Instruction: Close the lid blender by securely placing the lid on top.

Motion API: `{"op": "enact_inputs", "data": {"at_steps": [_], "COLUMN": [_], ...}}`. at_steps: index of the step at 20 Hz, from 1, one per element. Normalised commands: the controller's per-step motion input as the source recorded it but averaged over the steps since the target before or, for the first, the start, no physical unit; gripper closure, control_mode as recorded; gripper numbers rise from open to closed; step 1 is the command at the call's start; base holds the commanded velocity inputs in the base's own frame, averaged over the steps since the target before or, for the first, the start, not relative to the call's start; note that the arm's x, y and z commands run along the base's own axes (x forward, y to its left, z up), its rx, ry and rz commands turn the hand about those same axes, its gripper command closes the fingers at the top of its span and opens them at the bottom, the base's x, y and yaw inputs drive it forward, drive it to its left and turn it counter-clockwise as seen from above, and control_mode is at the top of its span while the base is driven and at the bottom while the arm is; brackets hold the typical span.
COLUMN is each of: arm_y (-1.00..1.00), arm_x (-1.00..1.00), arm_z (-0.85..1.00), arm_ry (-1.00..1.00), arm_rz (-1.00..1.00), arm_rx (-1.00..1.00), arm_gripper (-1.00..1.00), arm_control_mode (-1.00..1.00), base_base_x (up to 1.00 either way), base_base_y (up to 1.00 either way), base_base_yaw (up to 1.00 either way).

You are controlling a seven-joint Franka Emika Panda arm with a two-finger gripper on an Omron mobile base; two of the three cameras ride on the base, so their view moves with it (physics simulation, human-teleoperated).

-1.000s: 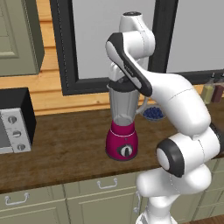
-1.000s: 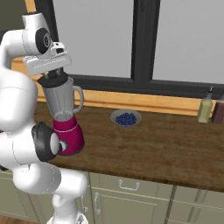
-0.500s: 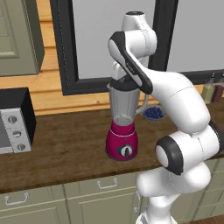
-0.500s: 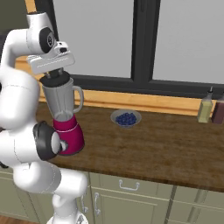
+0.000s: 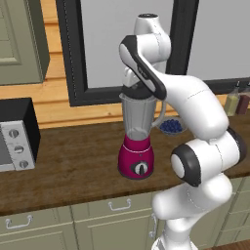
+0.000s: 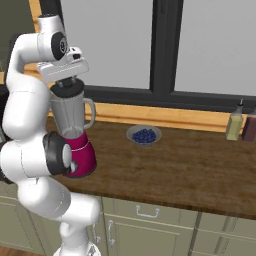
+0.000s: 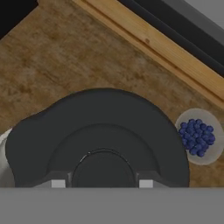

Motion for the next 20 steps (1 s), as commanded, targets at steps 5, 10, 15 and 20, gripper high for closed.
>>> {"op": "enact_inputs", "data": {"at_steps": [5, 10, 15, 20], "arm_y": [0.00, 0.00, 0.00, 0.00], "arm_x": [0.09, -0.11, -0.25, -0.22], "arm_z": [-0.09, -0.10, 0.00, 0.00], "arm_ry": [0.00, 0.08, 0.07, 0.05], "arm_rz": [0.00, 0.00, 0.00, 0.00], "arm_rx": [0.00, 0.00, 0.00, 0.00], "arm_gripper": [1.00, 1.00, 1.00, 1.00], "arm_control_mode": [-1.00, -1.00, -1.00, -1.00], "base_base_x": [0.00, 0.00, 0.00, 0.00], "base_base_y": [0.00, 0.00, 0.00, 0.00], "base_base_yaw": [0.00, 0.00, 0.00, 0.00]}}
